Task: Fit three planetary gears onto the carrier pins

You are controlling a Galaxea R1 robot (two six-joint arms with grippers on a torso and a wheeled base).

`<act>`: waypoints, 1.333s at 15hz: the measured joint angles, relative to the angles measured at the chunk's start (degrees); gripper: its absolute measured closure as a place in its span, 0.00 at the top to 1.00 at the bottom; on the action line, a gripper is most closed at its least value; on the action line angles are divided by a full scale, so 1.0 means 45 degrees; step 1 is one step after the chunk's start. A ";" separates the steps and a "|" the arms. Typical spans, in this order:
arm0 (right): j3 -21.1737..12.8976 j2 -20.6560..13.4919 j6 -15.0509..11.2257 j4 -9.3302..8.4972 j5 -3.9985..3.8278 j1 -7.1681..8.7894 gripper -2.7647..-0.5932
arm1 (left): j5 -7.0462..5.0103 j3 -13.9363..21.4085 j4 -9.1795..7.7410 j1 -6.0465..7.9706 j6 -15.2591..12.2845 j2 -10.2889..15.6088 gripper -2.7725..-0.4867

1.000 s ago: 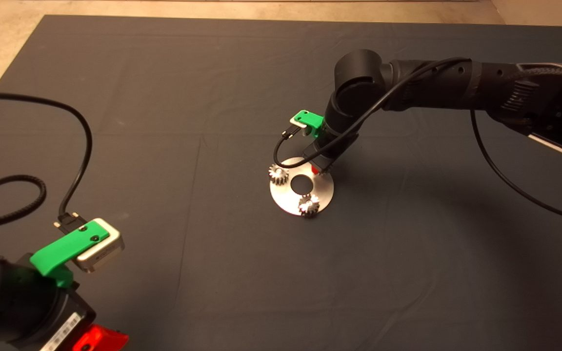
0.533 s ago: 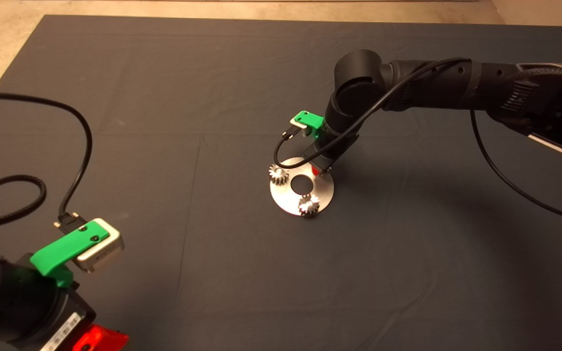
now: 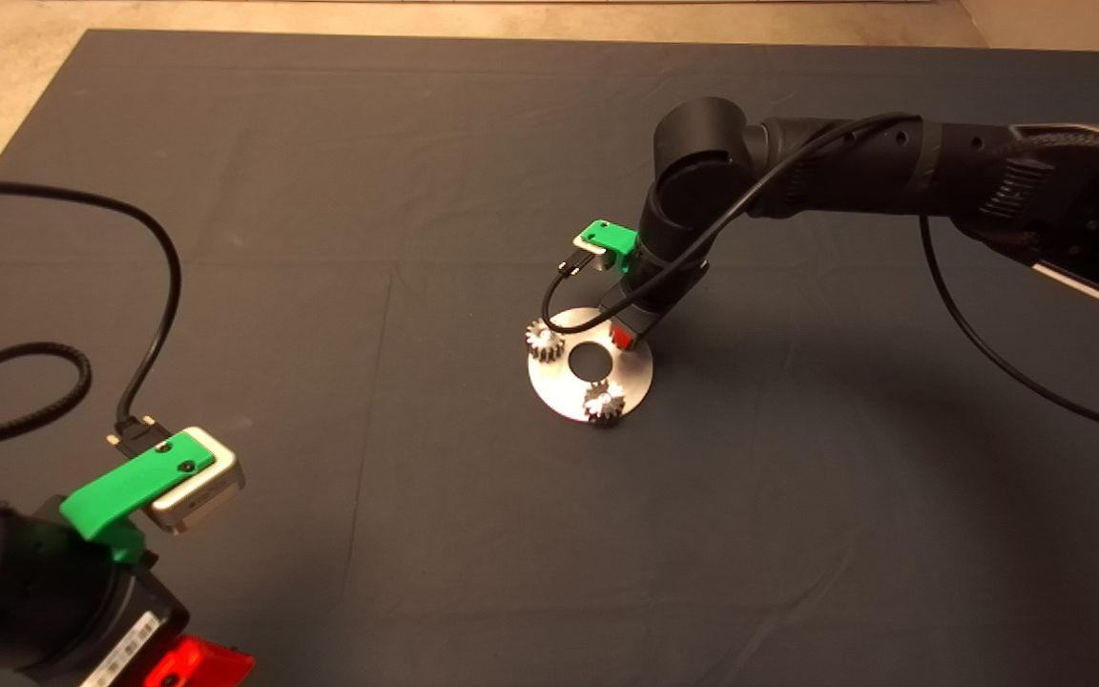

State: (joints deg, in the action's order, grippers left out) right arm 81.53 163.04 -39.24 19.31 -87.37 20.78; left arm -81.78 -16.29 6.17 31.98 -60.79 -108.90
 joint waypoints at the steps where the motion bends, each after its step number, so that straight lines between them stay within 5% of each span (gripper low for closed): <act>1: 0.0000 0.0000 0.0060 -0.0011 -0.0005 0.0005 0.45 | 0.0001 0.0000 0.0000 0.0000 0.0000 0.0000 1.00; 6: -0.0785 -0.0165 0.0092 -0.0286 -0.0008 0.0145 0.47 | 0.0012 0.0000 0.0000 0.0000 0.0095 -0.0014 1.00; 12: -0.3302 -0.1720 -0.0032 -0.1977 0.0016 0.1241 0.47 | 0.0074 0.0000 -0.0024 0.0000 0.0103 -0.0137 1.00; 17: -0.8149 -0.4082 -0.2003 -0.2747 -0.0019 0.1525 0.47 | 0.0085 0.0038 -0.0035 -0.0003 0.0095 -0.0671 1.00; 20: -1.1028 -0.5536 -0.4019 -0.2901 -0.0042 0.1501 0.47 | 0.0060 0.0062 -0.0026 -0.0042 0.0089 -0.1289 1.00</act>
State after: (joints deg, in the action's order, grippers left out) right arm 31.90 138.12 -57.32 6.25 -87.56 27.54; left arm -81.51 -16.01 6.05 31.79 -60.39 -114.70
